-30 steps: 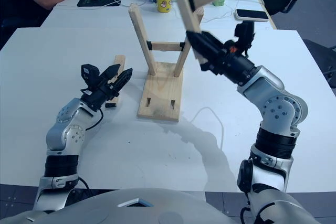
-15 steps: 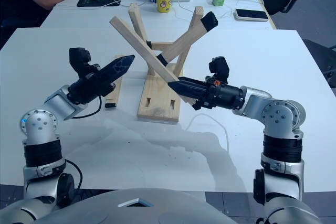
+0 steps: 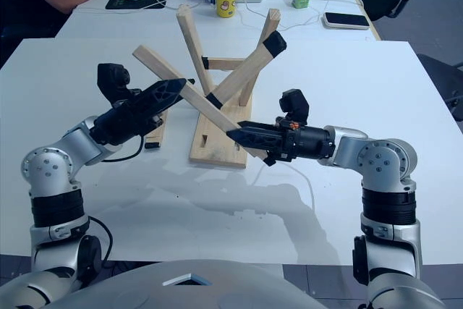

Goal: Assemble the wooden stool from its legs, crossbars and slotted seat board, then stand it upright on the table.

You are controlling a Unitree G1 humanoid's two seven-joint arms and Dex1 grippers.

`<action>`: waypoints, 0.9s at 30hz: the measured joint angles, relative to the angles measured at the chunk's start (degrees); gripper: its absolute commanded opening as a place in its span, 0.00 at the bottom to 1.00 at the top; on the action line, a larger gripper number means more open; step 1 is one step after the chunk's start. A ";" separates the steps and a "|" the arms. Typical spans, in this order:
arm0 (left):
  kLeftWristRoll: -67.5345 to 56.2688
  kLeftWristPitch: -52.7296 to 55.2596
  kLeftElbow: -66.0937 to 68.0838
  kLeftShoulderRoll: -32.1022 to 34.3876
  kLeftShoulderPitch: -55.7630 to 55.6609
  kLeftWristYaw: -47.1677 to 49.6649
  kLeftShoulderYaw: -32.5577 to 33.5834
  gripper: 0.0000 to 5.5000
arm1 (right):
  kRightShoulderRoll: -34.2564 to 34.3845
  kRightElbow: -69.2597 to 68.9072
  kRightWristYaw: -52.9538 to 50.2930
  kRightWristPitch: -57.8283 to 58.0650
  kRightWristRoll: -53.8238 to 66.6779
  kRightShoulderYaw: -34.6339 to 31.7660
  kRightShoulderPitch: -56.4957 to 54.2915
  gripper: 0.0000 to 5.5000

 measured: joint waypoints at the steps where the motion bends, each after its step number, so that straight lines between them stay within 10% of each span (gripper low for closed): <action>1: 0.00 0.37 0.01 0.46 0.00 -0.22 -0.02 0.68 | 0.00 -0.01 0.00 0.00 0.01 0.02 0.01 0.37; 12: -0.69 1.57 0.50 2.03 0.02 -1.20 -0.09 0.38 | -0.71 -0.65 0.95 0.61 0.16 0.66 0.63 0.37; 21: 0.71 0.96 0.61 3.60 0.30 -2.55 -0.97 0.37 | -0.84 0.58 1.82 0.30 -1.25 1.48 0.24 0.37; 27: 3.01 0.25 2.33 5.60 0.68 -4.11 -0.27 0.37 | -1.05 3.73 1.90 -3.31 -2.87 -0.46 -1.35 0.56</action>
